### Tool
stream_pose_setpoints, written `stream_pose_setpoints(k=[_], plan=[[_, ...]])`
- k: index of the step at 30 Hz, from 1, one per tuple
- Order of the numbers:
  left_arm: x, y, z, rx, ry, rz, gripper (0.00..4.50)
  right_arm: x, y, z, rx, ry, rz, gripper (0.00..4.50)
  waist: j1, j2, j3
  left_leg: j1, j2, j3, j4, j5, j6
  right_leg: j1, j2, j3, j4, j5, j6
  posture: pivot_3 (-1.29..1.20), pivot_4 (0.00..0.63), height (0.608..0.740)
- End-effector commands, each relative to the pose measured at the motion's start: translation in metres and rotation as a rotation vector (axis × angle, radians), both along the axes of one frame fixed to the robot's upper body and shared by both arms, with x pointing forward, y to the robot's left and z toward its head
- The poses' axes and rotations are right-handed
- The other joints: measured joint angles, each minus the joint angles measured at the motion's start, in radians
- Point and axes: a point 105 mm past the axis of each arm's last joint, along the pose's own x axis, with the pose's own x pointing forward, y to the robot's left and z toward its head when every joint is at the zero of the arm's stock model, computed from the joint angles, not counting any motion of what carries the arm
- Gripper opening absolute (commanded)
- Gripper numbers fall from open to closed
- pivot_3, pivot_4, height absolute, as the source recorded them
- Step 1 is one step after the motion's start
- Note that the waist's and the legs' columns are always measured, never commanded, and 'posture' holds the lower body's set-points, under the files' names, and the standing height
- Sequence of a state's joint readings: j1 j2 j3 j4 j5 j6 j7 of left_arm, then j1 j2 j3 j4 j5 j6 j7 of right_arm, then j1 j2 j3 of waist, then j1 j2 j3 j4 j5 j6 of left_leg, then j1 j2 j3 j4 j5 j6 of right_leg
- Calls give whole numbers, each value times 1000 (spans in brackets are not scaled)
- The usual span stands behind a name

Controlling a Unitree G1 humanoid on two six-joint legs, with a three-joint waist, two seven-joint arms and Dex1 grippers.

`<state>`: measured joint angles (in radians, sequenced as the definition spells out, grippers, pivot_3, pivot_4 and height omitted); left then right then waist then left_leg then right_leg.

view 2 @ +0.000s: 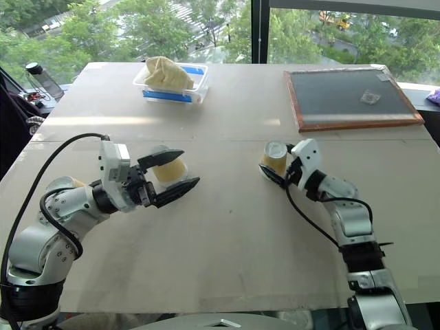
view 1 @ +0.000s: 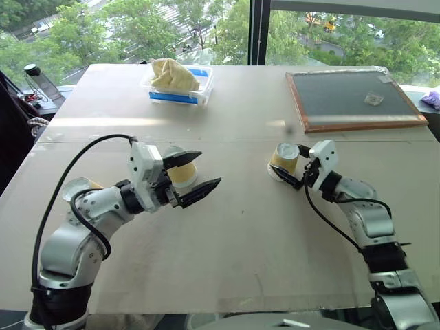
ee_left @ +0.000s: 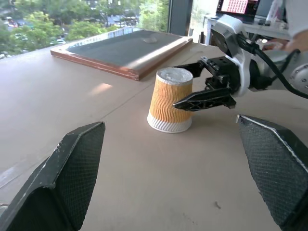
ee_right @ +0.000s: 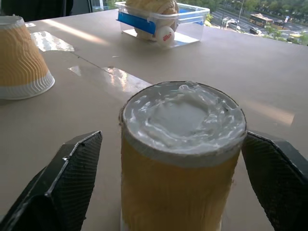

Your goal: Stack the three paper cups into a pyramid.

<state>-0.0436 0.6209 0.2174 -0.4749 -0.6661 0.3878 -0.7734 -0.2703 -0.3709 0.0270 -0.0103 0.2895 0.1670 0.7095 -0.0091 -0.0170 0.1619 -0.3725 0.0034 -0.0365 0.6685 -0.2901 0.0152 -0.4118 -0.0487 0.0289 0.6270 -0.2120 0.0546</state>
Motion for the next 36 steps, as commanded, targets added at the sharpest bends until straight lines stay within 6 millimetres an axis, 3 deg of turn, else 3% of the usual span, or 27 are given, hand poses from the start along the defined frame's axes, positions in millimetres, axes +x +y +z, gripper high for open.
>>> stream_pose_setpoints(k=[1,5,9,14,25,35,36], plan=[[-1,7,20,-33,-189,199,4500,-22,-14,17,11,-45,13,4448,1,0,0,-1,0,-1,0,0,0,0,-1,0,-1,0,0,0,150,740],[-1,23,4,-91,-209,492,4500,-60,-36,16,-24,-63,46,4448,0,-1,-1,-1,-1,-1,0,0,0,0,-3,1,-1,0,1,0,150,740],[1,41,-18,-76,-178,678,4500,-90,-47,31,65,-125,105,4448,1,-1,-1,1,-1,1,0,0,0,2,0,1,-1,0,1,0,150,740],[15,54,-39,-37,-128,752,4500,-118,-49,35,118,-135,171,4448,0,-2,-1,11,0,2,1,0,0,10,3,0,0,-5,1,0,150,740],[48,45,-64,3,-58,673,4500,-135,-41,40,139,-155,232,4448,2,-2,-1,10,0,2,1,0,0,10,2,-1,0,0,0,0,150,740],[62,38,-58,-27,-92,660,4500,-147,-25,56,192,-100,328,4448,6,-2,-1,10,0,1,1,0,0,10,1,-1,0,0,0,0,150,740],[62,38,-57,-34,-95,666,4251,-146,-24,56,191,-101,326,4485,7,-2,-1,10,0,1,1,0,0,10,1,-1,0,0,0,0,150,740]])
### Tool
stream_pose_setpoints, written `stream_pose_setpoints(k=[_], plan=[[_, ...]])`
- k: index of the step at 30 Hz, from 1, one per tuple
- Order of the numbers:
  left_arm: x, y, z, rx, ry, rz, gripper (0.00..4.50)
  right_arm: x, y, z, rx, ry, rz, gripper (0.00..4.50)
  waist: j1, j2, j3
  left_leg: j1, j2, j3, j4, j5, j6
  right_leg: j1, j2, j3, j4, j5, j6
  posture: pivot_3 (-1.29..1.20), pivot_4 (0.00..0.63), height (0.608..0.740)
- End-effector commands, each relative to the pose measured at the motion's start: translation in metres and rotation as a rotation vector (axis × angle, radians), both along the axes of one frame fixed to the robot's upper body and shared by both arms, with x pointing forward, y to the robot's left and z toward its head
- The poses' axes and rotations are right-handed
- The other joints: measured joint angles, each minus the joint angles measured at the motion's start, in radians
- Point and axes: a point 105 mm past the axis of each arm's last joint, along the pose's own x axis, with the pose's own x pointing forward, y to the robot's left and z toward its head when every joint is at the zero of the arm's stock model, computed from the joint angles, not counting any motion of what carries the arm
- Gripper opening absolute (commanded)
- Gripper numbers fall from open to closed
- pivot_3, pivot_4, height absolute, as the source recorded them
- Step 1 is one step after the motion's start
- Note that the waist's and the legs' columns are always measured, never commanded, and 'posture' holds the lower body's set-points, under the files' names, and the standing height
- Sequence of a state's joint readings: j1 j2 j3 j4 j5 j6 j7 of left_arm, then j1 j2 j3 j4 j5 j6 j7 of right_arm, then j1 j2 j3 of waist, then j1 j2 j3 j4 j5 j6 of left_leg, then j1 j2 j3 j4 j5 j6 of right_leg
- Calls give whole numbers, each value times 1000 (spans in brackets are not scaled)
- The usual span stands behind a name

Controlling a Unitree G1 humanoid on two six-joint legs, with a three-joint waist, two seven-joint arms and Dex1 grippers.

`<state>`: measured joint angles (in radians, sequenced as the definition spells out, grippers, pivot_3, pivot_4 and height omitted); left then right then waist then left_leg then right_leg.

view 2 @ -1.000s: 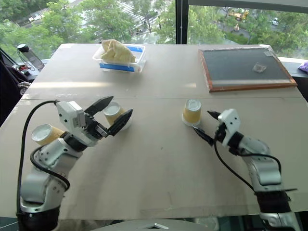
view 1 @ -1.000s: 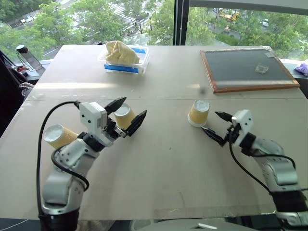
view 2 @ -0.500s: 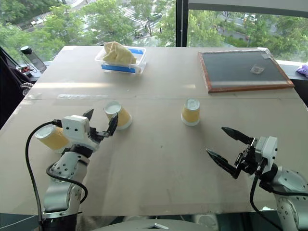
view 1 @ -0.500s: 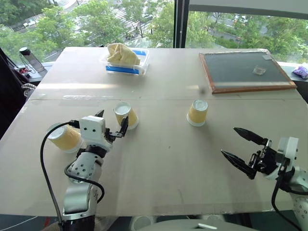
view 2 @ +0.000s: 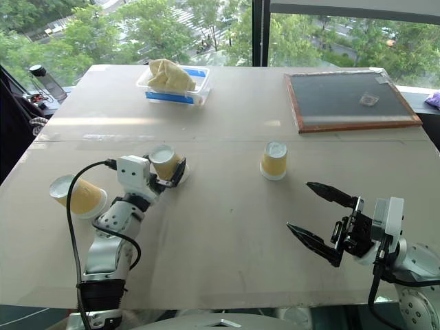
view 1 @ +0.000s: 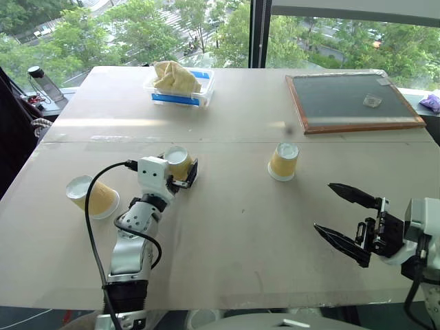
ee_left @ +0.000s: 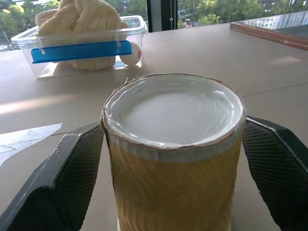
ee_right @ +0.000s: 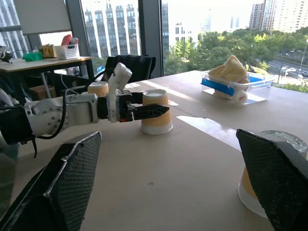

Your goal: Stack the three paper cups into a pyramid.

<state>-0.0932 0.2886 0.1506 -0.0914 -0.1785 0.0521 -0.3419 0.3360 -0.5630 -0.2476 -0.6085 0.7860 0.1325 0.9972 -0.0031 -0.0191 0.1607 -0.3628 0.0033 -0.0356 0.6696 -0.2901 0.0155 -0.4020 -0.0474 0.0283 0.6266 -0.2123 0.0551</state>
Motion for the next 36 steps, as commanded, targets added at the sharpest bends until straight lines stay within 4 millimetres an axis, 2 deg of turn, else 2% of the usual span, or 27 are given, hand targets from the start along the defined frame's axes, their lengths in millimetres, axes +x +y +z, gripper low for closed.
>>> stream_pose_setpoints(k=[1,2,5,12,15,19,21,25,30,36], plan=[[1,-1,12,-11,-60,14,3984,-2,5,10,7,-28,21,4500,1,0,0,0,0,0,0,0,0,0,0,0,0,0,0,0,150,740],[1,-2,13,-12,-63,16,3766,-2,5,10,7,-29,20,4500,1,0,0,0,0,0,0,0,0,0,0,0,0,0,0,0,150,740],[2,-4,15,-14,-73,15,2565,0,5,11,6,-35,10,4500,2,0,0,0,0,0,0,0,0,0,0,0,0,0,0,0,150,740],[9,-17,24,-43,-89,-20,2565,1,4,10,-1,-50,-18,4500,12,0,0,0,-1,1,0,0,0,0,0,0,0,0,0,0,150,740],[24,-46,36,-72,-109,-125,2565,6,-2,10,-10,-67,-98,4500,24,-1,0,-1,-1,0,1,0,0,0,0,-2,0,0,0,0,150,740],[39,-89,40,-91,-93,-268,2565,14,-7,9,9,-65,-195,4500,22,-1,0,-2,-3,0,2,0,0,0,0,-2,0,0,0,0,150,740],[46,-110,37,-76,-65,-337,2565,18,-7,7,2,-66,-230,4500,16,-1,0,-2,-3,0,2,0,0,0,0,-1,-1,0,0,0,150,740],[61,-136,25,-25,14,-419,2565,21,-7,3,-13,-64,-269,4500,11,-1,0,-2,-2,0,0,0,0,-1,1,-1,0,0,0,0,150,740],[67,-149,23,9,12,-459,2565,23,-12,2,-18,-77,-301,4500,13,-1,0,-2,-2,0,0,0,0,-1,2,-1,0,0,0,0,150,740],[59,-164,16,31,12,-541,2565,19,-20,-5,-33,-72,-326,4500,18,-1,0,-3,-2,0,0,0,0,-1,1,-1,0,0,0,0,150,740]])
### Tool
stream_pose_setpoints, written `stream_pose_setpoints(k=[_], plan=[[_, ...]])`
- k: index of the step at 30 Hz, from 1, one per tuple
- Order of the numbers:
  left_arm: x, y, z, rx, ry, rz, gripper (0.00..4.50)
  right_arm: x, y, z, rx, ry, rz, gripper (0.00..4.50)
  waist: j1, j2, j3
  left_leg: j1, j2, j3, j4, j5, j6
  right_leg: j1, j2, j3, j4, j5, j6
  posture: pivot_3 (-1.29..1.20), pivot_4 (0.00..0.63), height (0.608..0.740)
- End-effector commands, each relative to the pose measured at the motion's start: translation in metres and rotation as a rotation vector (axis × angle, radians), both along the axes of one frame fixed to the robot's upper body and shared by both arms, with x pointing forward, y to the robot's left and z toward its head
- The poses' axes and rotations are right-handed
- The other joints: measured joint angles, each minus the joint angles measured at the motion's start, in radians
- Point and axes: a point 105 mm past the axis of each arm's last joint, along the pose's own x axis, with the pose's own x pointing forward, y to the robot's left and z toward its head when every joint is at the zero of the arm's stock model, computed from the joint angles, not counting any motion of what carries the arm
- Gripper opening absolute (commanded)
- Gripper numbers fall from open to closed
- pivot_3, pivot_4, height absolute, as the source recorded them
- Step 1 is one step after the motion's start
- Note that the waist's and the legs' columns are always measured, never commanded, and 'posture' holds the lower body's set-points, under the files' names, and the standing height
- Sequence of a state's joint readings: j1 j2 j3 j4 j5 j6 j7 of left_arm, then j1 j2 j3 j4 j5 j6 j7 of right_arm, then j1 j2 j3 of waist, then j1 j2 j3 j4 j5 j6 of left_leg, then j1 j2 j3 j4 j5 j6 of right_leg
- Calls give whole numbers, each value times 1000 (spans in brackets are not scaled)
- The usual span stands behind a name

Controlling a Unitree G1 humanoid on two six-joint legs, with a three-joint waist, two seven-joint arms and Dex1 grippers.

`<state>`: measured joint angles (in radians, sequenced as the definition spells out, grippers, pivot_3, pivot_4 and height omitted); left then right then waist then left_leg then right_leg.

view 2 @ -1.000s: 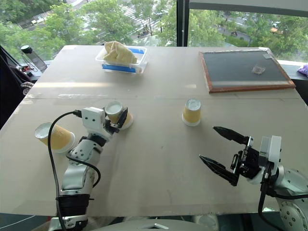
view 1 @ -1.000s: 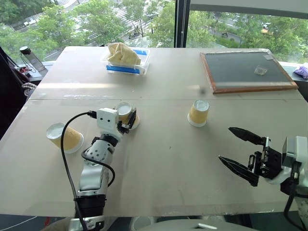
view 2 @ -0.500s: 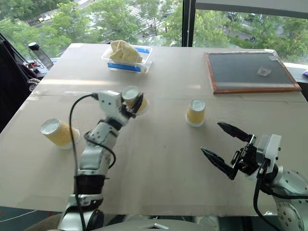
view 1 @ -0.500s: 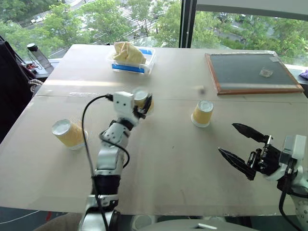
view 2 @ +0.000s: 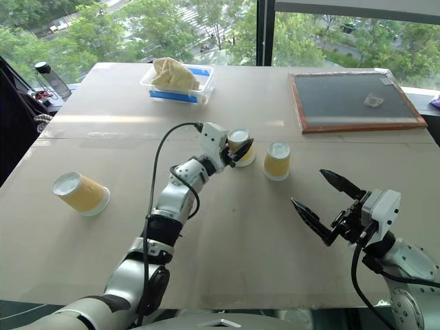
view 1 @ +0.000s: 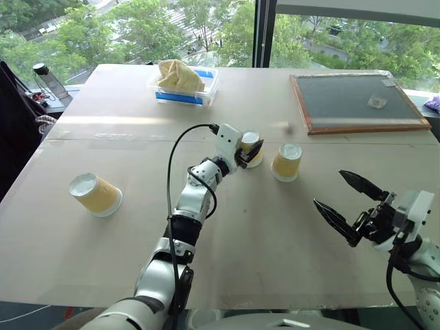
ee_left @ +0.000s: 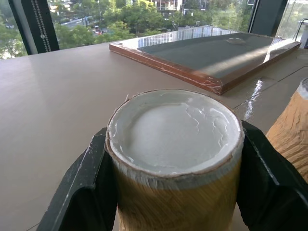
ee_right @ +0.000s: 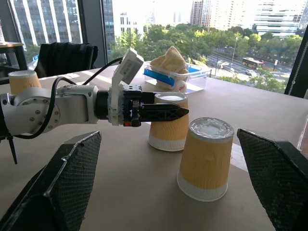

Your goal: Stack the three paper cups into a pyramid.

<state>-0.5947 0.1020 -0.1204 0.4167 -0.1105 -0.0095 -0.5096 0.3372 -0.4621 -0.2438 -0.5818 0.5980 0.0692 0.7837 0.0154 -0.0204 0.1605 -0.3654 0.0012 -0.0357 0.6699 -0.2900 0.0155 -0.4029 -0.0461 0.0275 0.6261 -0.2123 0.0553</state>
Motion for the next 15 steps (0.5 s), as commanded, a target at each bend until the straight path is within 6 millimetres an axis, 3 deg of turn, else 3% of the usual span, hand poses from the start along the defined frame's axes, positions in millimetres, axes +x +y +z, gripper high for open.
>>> stream_pose_setpoints(k=[1,15], plan=[[-6,-13,3,3,-24,-59,2565,-5,-5,4,-8,-39,-14,4500,-1,0,0,0,0,0,0,0,0,0,0,0,0,0,0,0,150,740],[-20,-25,1,-28,-14,-120,2565,-7,-5,1,-19,-40,-19,4500,-2,0,0,0,0,0,0,0,0,0,0,0,0,0,0,0,150,740]])
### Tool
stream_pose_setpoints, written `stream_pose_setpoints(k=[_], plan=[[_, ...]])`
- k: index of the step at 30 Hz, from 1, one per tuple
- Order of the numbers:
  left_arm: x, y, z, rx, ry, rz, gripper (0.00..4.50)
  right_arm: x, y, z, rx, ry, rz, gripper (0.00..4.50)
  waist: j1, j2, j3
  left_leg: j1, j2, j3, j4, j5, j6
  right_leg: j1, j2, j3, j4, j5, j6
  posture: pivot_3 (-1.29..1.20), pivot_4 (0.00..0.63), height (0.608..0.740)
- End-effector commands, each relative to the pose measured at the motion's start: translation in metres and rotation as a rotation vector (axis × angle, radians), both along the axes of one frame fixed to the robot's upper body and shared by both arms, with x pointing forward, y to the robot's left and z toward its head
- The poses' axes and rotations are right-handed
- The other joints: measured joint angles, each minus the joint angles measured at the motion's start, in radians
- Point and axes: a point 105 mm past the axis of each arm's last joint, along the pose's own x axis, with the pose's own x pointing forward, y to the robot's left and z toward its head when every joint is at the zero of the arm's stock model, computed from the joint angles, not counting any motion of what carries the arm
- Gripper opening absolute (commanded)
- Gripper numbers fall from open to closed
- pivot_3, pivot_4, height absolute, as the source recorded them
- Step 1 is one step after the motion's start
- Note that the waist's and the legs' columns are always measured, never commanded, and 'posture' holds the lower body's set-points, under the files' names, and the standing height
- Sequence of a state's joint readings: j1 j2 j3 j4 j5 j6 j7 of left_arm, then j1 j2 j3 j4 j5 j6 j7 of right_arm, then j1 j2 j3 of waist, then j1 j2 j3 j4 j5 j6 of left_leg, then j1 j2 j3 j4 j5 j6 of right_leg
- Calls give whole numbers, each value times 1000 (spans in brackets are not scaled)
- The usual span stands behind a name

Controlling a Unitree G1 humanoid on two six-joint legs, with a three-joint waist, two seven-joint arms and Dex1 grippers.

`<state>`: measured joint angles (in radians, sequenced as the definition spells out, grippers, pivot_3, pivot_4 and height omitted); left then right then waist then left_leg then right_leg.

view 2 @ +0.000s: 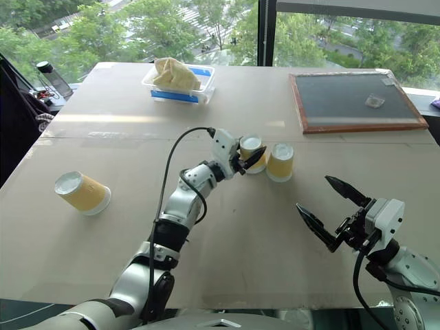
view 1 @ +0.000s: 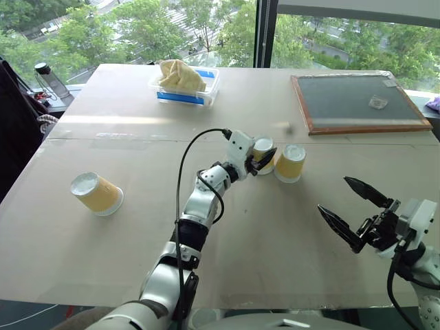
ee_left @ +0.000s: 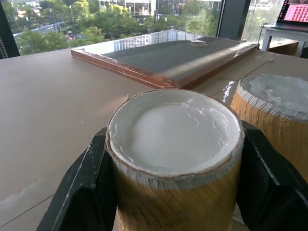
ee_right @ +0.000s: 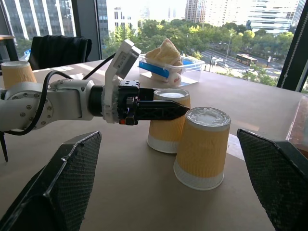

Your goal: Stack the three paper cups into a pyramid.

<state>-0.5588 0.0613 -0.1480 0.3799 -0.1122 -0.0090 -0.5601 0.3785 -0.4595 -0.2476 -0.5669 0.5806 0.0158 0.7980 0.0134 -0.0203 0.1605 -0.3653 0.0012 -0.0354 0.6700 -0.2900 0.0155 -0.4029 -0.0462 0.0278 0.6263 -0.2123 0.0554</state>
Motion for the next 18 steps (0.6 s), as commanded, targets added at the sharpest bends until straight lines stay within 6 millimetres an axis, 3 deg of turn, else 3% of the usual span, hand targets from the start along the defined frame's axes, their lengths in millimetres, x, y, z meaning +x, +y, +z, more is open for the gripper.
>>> stream_pose_setpoints(k=[1,3,4,18], plan=[[-6,-5,6,-7,-24,-29,3479,-1,0,7,-3,-38,-3,4500,0,0,0,0,0,0,0,0,0,0,0,0,0,0,0,0,150,740],[-6,-4,6,-4,-24,-29,4366,0,0,7,-6,-38,-2,4500,0,0,0,0,0,0,0,0,0,0,0,0,0,0,0,0,150,740],[-6,-4,5,-5,-23,-29,4442,0,0,8,-7,-39,-2,4500,-1,0,0,0,0,0,0,0,0,0,0,0,0,0,0,0,150,740],[-10,1,7,-18,-10,-22,4442,3,0,8,-19,-38,10,4500,0,0,0,0,0,0,0,0,0,0,0,0,0,0,0,0,150,740]])
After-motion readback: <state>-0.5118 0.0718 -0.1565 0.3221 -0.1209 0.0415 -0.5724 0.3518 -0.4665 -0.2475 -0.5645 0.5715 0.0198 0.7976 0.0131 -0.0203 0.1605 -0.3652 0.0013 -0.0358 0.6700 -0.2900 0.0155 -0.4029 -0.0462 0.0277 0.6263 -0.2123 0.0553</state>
